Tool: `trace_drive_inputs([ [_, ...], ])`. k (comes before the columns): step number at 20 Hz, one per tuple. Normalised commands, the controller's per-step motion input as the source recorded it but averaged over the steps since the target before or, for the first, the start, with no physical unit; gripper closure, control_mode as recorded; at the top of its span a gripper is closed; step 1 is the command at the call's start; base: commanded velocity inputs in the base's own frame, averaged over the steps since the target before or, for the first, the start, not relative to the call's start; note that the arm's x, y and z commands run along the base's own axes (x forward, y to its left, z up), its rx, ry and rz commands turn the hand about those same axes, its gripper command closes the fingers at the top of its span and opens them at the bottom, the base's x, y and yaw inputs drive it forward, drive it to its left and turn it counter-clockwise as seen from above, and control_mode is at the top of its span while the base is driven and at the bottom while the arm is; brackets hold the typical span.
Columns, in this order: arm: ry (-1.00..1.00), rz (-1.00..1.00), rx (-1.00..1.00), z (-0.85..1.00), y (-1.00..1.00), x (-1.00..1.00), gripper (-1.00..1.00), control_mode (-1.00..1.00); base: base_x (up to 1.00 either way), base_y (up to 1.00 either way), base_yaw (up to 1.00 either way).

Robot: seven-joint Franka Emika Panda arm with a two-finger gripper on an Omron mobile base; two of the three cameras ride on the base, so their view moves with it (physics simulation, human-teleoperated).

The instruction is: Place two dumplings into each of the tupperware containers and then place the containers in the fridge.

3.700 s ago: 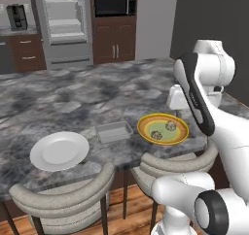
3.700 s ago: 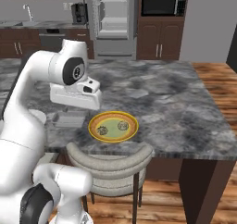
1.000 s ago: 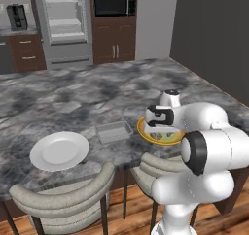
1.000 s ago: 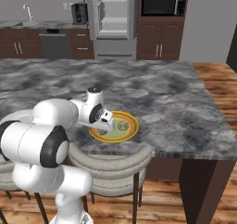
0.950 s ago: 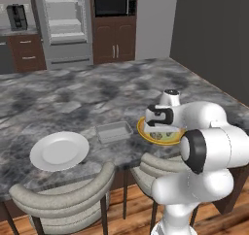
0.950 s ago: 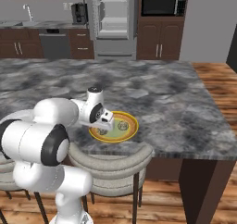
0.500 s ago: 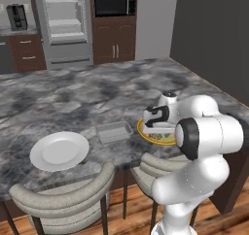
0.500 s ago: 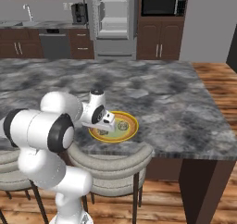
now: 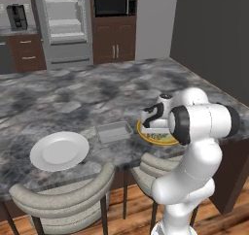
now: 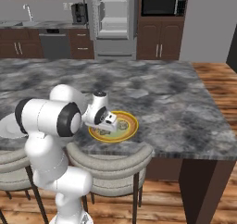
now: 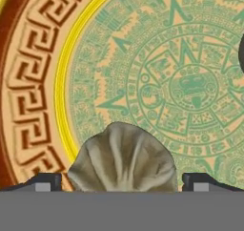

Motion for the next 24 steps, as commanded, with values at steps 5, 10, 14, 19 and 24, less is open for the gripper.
trace_drive_inputs([
  [5,0.0,-0.01,0.0,-0.15,0.0,0.09,-1.0,-1.0,0.0,0.0,0.0],
  [10,0.0,0.0,0.0,-0.01,0.0,0.0,1.0,-1.0,0.0,0.0,0.0],
  [14,-0.05,0.0,-0.02,0.05,0.16,-0.06,1.0,-1.0,0.0,0.0,0.0],
  [19,-0.08,-0.01,0.0,0.59,0.56,-0.01,1.0,-1.0,0.0,0.0,0.0],
  [24,0.0,0.0,0.0,0.36,0.71,0.38,1.0,-1.0,0.0,0.0,0.0],
])
